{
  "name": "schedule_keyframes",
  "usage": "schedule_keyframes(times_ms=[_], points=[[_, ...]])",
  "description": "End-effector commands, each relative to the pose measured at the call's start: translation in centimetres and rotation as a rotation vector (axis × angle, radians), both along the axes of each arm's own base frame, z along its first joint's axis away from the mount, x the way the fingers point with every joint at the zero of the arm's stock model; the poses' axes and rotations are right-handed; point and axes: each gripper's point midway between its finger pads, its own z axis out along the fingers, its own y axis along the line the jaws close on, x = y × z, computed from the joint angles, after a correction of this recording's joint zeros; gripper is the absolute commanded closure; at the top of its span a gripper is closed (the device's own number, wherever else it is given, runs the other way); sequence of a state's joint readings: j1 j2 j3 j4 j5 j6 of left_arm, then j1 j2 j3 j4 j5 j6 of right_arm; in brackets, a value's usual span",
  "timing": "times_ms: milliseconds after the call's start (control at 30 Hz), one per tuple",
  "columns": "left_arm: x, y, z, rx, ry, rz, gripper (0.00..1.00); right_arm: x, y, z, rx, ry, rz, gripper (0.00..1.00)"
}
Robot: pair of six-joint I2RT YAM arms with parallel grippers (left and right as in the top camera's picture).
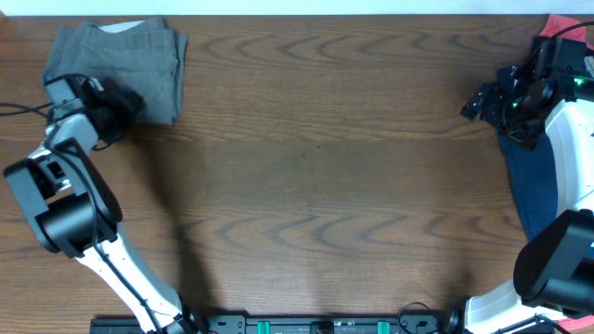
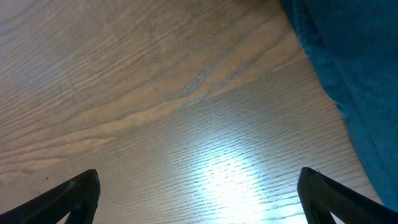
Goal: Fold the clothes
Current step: 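Lower the folded shorts at the top-left corner and release the left gripper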
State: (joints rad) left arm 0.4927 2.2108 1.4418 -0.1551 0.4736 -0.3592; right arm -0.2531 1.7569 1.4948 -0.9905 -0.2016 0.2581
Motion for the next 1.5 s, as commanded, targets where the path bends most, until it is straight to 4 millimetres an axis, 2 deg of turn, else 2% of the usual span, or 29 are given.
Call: schedule_keyframes(times_ms=[0,100,333,400,500,667,1000,1033,1067,1100,1133,1167,1267,1367,1467], points=[[-3.2,3.3,-3.6,0.062,0.111,0.065,0.94,0.0,0.0,0.1,-0.007,-0.002,0.012,0.01],[-2.5,3.3,-3.1,0.060,0.074,0.057,0.94,0.0,0.1,0.0,-0.008,-0.002,0.013,0.01],[0.8,0.7,-1.8,0.104,-0.024,-0.016,0.93,0.0,0.1,0.1,-0.007,-0.002,0.014,0.01],[1.8,0.0,-1.5,0.113,-0.054,-0.027,0.89,0.0,0.1,0.1,-0.007,-0.002,0.014,0.01],[2.5,-0.6,-1.4,0.112,-0.075,-0.029,0.88,0.0,0.1,0.1,-0.007,-0.002,0.014,0.02],[2.4,-0.2,-1.4,0.108,-0.067,-0.023,0.87,0.0,0.1,0.1,-0.008,-0.002,0.014,0.01],[0.2,1.9,-1.5,0.061,0.028,0.028,0.88,0.0,0.1,0.1,-0.007,-0.002,0.015,0.01],[0.0,2.0,-1.5,0.058,0.034,0.031,0.86,0.0,0.1,0.1,-0.008,-0.002,0.015,0.01],[-0.1,2.1,-1.6,0.056,0.038,0.034,0.75,0.0,0.1,0.0,-0.008,-0.002,0.015,0.01],[-0.2,2.1,-1.6,0.054,0.040,0.036,0.59,0.0,0.1,0.1,-0.007,-0.002,0.015,0.01],[-0.2,2.1,-1.6,0.054,0.041,0.035,0.35,0.0,0.1,0.1,-0.008,-0.002,0.014,0.01],[-0.2,2.1,-1.6,0.051,0.039,0.033,0.21,0.0,0.1,0.0,-0.008,-0.002,0.014,0.01],[0.0,1.5,-1.2,0.024,0.020,0.019,0.01,0.0,0.1,0.1,-0.007,-0.002,0.014,0.01],[0.3,1.2,0.4,-0.011,-0.005,0.036,0.00,0.0,0.1,0.1,-0.007,-0.002,0.014,0.01],[0.4,1.2,3.2,-0.002,-0.035,0.043,0.02,0.0,0.1,0.1,-0.008,-0.002,0.015,0.01]])
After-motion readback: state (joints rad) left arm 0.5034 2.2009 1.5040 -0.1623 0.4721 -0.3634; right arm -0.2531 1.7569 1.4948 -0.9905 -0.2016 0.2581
